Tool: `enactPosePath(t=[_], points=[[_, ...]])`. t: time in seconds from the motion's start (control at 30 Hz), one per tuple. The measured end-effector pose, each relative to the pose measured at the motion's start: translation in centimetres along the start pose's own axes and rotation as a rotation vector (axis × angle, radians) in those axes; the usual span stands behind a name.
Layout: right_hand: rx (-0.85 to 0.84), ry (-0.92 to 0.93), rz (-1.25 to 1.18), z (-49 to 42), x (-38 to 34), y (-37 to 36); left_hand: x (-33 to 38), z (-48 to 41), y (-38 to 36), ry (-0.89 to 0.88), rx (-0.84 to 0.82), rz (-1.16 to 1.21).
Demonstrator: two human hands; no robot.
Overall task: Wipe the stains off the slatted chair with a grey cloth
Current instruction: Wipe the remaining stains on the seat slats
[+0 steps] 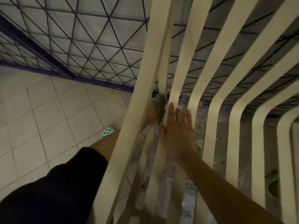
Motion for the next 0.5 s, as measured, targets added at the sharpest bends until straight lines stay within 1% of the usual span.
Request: enactPosePath(t=[0.07,0.1,0.17,0.27,0.37,0.43,0.5], points=[[-0.005,0.004,0.011,-0.1,0.3,-0.1,-1.3,2.4,-0.9,0.057,-0.024,0.091],[-0.011,0.008,0.019,-0.3,0.5,-0.2,-2.1,3.4,-1.5,0.051,-0.026,0.112],[-0.039,0.002,0.033,-0.1,0.9,-0.6,-3.8,6.7,-2.4,0.096,-0.050,0.118],[-0.046,-0.027,0.039,0.5,1.3,-0.6,-4.1,12.1,-2.7,0.118,-0.091,0.160],[-0.011,-0.039,0.061,-0.2,1.7,-0.2,-5.7,14.9,-2.9,0.131,-0.141,0.144],[0.000,-0.049,0.076,-0.4,2.1,0.1,-6.7,17.1,-2.9,0.194,-0.171,0.123],[0.011,-0.054,0.090,-0.1,2.3,0.1,-7.8,20.0,-3.6,0.188,-0.208,0.112]])
Point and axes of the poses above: each hand's wrist, its own z-axis away from the middle knuckle, its own y-axis out of the back of the hand, x = y × z, the point moved 7 cm from there along -z, towards the middle knuckle, and after that the axes turned 5 degrees about -y, right-handed, at the moved point
